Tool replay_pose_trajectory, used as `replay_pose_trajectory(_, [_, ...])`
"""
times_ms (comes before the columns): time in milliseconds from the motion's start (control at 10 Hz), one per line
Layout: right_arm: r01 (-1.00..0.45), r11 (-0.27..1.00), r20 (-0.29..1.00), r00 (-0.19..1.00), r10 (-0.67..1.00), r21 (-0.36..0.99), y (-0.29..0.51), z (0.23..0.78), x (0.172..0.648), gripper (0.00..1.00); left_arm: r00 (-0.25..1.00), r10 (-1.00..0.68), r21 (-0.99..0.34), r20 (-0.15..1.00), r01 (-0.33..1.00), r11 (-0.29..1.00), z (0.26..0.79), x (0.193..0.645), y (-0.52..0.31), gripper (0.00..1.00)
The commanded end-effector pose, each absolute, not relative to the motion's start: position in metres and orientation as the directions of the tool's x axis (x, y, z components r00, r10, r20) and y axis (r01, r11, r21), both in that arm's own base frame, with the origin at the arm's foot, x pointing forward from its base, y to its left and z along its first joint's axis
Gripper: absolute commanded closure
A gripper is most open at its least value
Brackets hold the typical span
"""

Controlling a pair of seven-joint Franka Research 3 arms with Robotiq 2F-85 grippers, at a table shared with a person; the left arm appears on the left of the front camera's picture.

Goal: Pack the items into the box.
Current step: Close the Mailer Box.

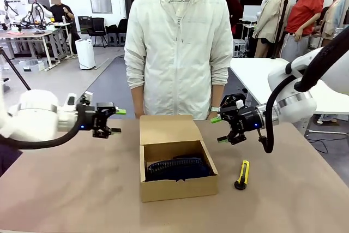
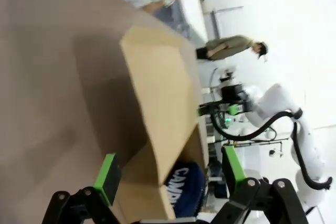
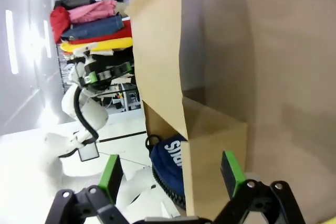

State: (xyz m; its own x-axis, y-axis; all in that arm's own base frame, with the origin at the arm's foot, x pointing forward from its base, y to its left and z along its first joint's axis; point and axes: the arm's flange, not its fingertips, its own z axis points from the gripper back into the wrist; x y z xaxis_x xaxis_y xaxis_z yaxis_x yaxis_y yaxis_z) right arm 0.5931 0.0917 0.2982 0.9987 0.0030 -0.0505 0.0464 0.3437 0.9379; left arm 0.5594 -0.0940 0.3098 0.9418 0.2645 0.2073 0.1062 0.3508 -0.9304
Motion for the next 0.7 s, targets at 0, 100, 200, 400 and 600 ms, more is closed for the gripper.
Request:
replay_pose_trajectory(0, [-0.038,0.308,0.023,0.998,0.053,0.951,0.101,0.293,0.607,0.00,0.977,0.184,-0.917,0.110,0.028,0.398,0.300,0.576,-0.102,0.00])
replay_pose_trajectory(100, [-0.062,0.308,0.037,0.996,0.084,0.949,0.105,0.291,0.616,0.00,0.981,0.162,-0.922,0.109,0.038,0.386,0.288,0.585,-0.110,0.00])
replay_pose_trajectory(200, [-0.060,0.293,0.035,0.995,0.091,0.954,0.109,0.287,0.626,0.00,0.983,0.133,-0.925,0.126,0.068,0.373,0.277,0.590,-0.120,0.00])
replay_pose_trajectory(400, [-0.070,0.286,0.038,0.992,0.116,0.956,0.121,0.277,0.642,0.00,0.968,0.100,-0.937,0.230,0.193,0.291,0.270,0.594,-0.141,0.00])
replay_pose_trajectory(600, [-0.107,0.268,0.074,0.989,0.131,0.957,0.135,0.266,0.657,0.00,0.963,0.061,-0.929,0.264,0.236,0.284,0.264,0.595,-0.152,0.00])
